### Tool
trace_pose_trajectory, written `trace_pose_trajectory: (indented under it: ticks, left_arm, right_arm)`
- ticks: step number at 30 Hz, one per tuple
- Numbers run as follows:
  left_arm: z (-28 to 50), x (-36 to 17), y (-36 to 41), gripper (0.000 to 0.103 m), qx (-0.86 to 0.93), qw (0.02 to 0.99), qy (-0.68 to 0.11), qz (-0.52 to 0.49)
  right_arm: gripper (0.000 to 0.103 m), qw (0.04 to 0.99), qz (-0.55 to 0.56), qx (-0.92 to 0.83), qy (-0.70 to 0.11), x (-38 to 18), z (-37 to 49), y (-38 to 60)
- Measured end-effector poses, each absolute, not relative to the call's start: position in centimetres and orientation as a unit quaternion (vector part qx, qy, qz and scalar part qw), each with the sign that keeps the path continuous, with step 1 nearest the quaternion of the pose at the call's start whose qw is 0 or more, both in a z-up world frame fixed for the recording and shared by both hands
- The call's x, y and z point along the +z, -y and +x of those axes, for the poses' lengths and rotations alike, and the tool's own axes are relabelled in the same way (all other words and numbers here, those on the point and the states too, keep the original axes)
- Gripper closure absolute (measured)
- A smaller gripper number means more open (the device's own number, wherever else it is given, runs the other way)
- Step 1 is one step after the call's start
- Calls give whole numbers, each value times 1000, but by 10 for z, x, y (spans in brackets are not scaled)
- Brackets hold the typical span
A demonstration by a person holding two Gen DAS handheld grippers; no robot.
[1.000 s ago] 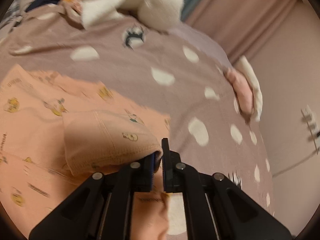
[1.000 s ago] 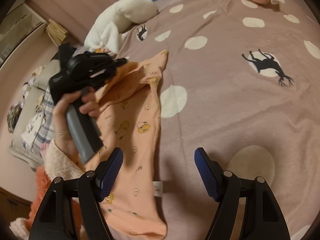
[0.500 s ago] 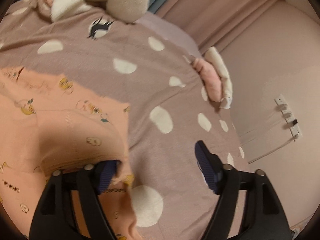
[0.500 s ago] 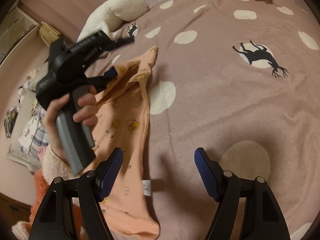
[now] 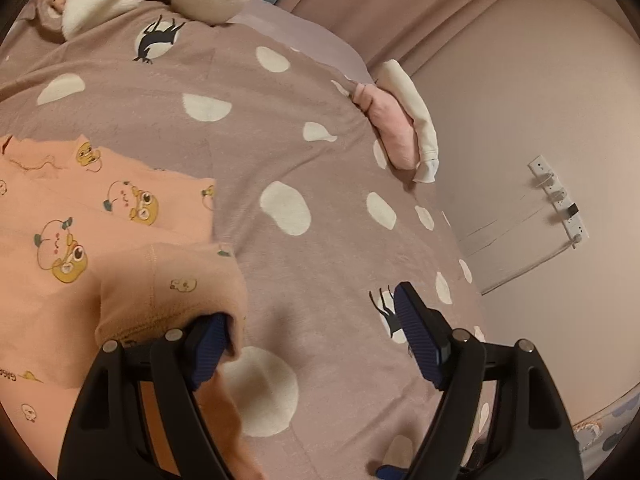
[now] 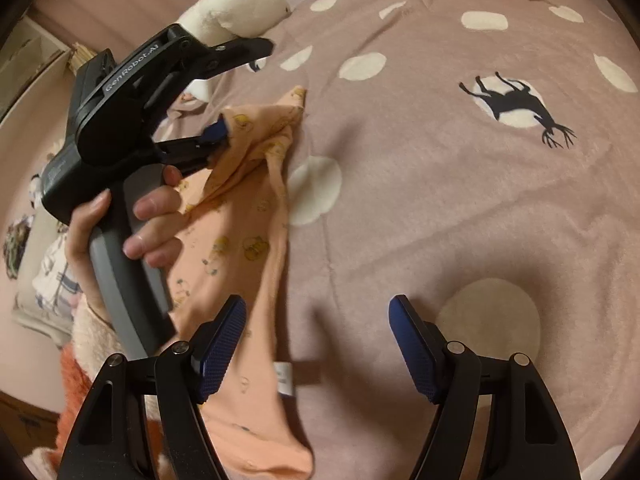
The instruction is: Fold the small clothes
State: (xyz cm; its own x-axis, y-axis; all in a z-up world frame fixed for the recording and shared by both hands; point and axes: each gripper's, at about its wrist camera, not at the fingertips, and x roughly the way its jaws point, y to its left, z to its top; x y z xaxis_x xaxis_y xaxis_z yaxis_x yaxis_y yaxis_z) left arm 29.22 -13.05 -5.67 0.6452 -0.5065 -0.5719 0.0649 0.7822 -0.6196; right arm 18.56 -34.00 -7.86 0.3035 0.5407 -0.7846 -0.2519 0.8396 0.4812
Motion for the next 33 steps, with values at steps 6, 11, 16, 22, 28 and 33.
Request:
trace_pose_trajectory:
  ticks: [6, 11, 16, 22, 28, 33]
  left_arm:
    - [269, -28, 121, 25, -9, 928, -293, -229]
    - [268, -16, 189, 20, -226, 895, -351, -158]
    - [259, -12, 215, 20, -270, 880, -356, -163]
    - [247, -14, 159, 20, -174, 906, -361, -133]
    - [204, -29, 44, 16, -25, 915, -378, -140]
    - [137, -39, -25, 8, 103, 925, -357, -83]
  right_arm:
    - [29, 798, 145, 228, -539, -82, 187, 350]
    - [29, 802, 144, 224, -535, -81, 190, 355]
    - [29, 796, 163, 203, -547, -89, 195, 365]
    - [29, 799, 144, 191, -551, -90, 189, 366]
    - [29, 805, 148, 174, -547, -91, 196, 361]
    - [29, 808, 133, 165, -549, -92, 199, 346]
